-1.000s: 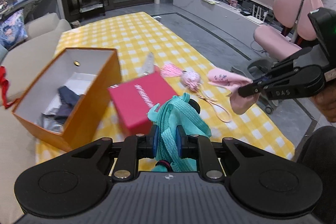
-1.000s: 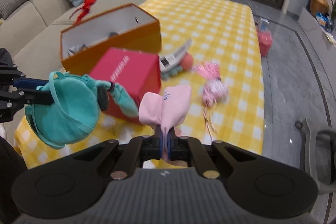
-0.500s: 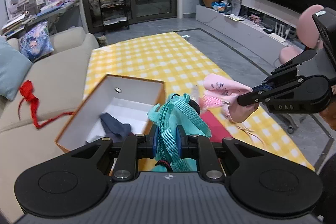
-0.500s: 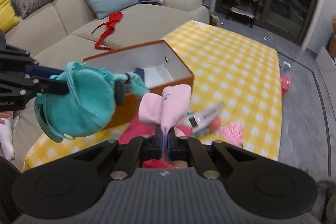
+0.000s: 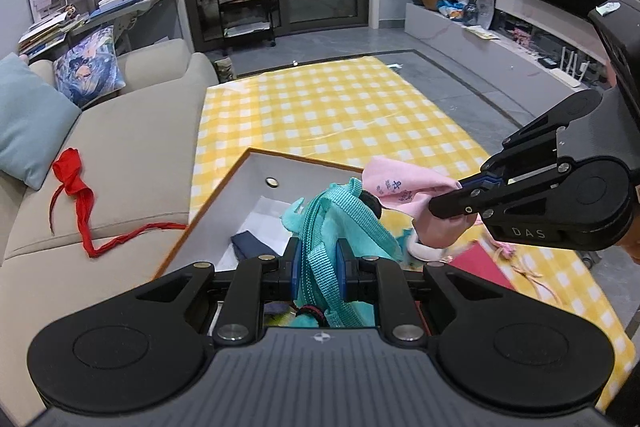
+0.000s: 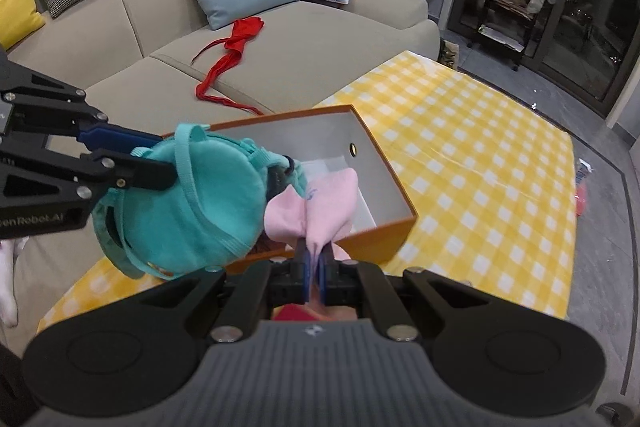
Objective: Organize soft objects
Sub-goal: 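Lift the teal backpack and pink cloth over the orange box with both tools, then lower both tools into the box and open them to release the items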
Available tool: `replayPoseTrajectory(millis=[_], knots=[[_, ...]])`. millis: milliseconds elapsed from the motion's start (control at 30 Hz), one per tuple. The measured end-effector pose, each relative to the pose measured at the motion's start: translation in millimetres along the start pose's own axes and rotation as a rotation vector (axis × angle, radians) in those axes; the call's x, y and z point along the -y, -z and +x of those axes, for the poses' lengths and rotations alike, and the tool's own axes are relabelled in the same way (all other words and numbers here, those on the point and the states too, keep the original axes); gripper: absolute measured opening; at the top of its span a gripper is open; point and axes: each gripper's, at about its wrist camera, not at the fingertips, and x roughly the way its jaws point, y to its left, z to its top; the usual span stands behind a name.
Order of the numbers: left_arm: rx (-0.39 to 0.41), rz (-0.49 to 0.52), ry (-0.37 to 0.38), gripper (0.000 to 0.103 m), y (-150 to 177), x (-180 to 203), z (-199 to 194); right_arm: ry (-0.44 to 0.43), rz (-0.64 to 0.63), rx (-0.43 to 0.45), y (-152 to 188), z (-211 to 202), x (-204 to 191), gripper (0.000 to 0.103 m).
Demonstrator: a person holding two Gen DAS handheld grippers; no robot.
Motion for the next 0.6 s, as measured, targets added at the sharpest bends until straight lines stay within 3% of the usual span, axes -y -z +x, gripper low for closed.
replayPoseTrajectory(millis=[600], knots=[[-0.101,-0.092,0.005,0.020,-19,-63,107,-0.058,0.125,-0.074,-66,122,29,0.001]])
